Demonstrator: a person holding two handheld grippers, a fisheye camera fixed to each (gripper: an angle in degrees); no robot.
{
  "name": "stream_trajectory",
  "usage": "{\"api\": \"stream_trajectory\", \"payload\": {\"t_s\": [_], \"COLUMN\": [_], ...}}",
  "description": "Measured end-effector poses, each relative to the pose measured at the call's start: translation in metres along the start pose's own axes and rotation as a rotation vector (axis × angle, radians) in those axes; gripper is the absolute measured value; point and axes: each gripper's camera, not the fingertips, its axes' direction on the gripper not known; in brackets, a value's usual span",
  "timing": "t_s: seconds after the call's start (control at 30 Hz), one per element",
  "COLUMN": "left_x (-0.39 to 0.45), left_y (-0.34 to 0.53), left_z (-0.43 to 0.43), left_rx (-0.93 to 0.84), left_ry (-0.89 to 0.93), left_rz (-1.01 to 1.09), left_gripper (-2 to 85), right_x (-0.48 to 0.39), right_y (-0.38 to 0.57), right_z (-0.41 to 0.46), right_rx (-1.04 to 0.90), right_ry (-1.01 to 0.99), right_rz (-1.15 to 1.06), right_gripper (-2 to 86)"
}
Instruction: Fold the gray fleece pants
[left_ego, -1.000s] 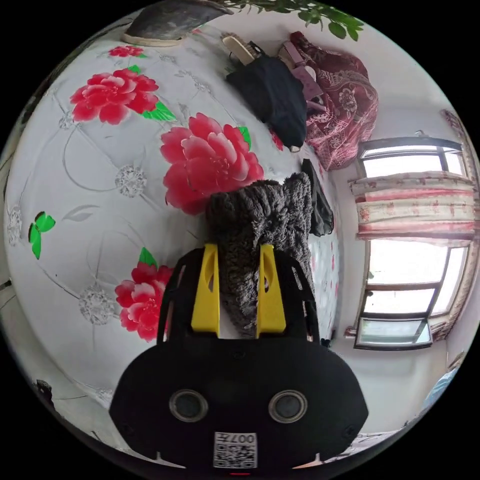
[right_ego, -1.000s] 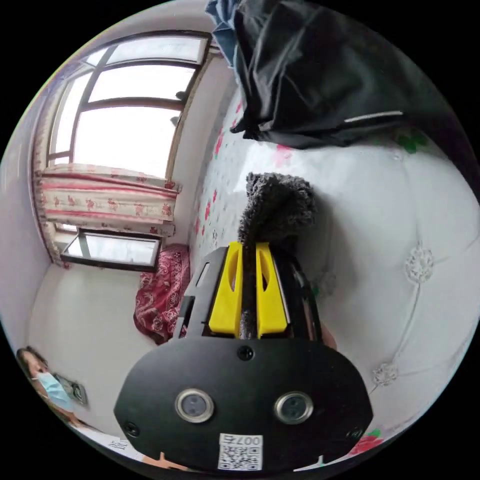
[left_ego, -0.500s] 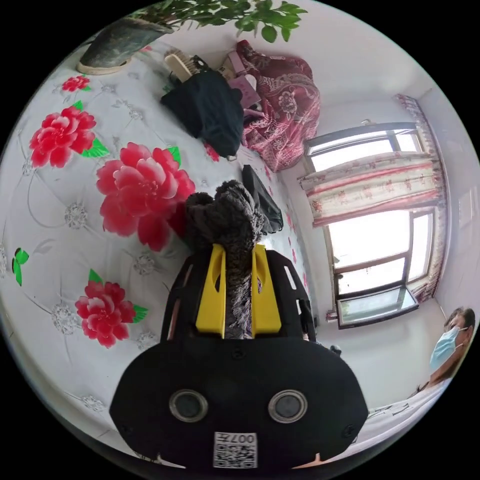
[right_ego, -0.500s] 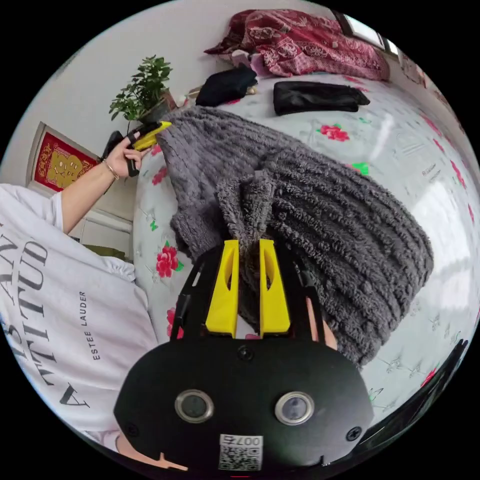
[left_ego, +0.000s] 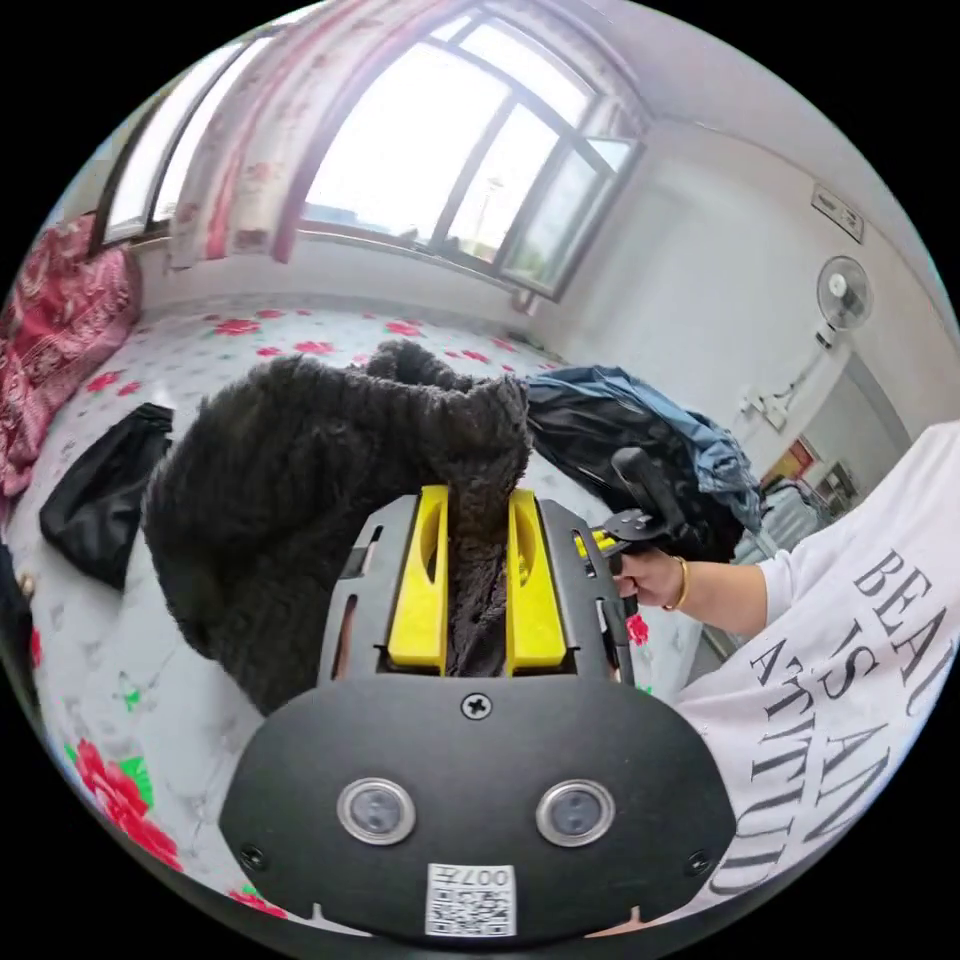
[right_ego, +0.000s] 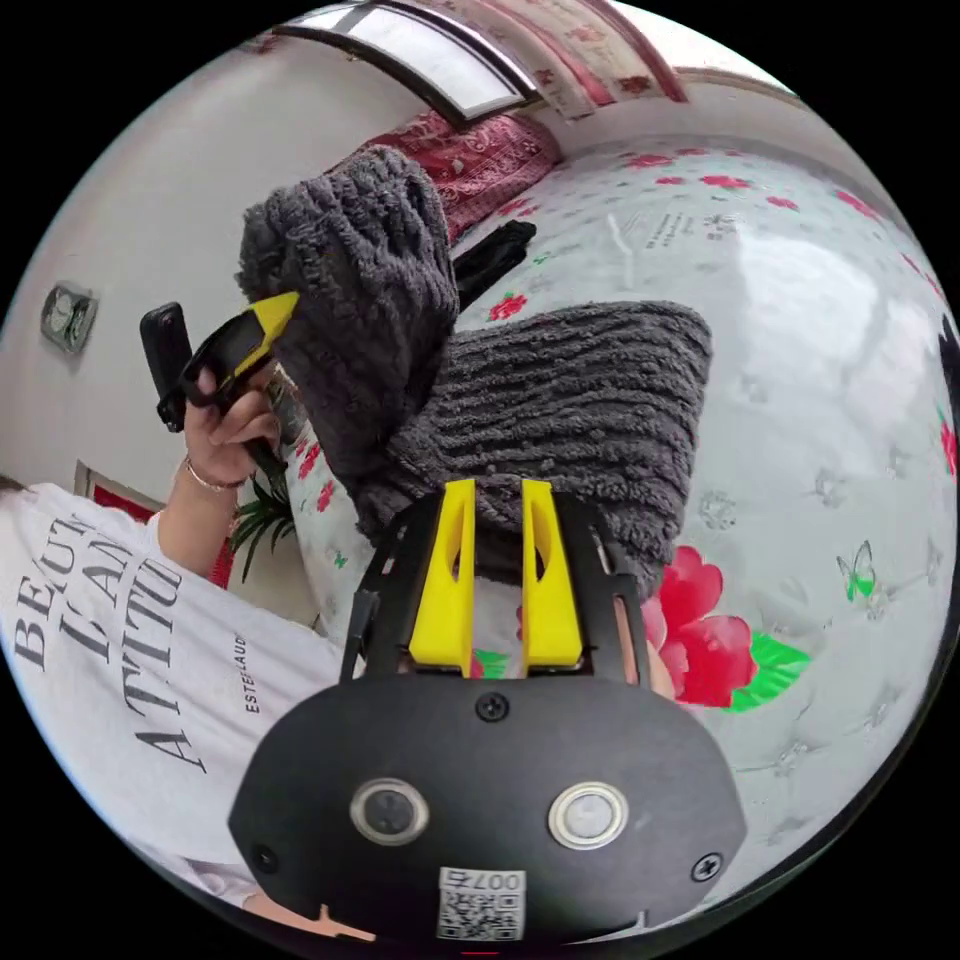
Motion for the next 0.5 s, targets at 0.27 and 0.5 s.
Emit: {"api": "stream_trajectory", "payload": {"t_s": [0.27, 0.5], "left_x": [-0.006, -0.124], "left_y": [0.050, 0.121], "left_z": [0.072, 0.018], "left_rx": [-0.127, -0.120], "left_ry": [0.053, -0.117], "left_rz": [-0.120, -0.455], "left_gripper": [11.4, 13.0], "right_x": [0.079, 0.126], "right_y": [0.072, 0.071], "right_z": [-0.064, -0.058], "right_rx": [0.170, 0.262], "right_ry": [-0.048, -0.193], "right_rz": [0.290, 0.411], "right_gripper": [10.4, 12.3]}}
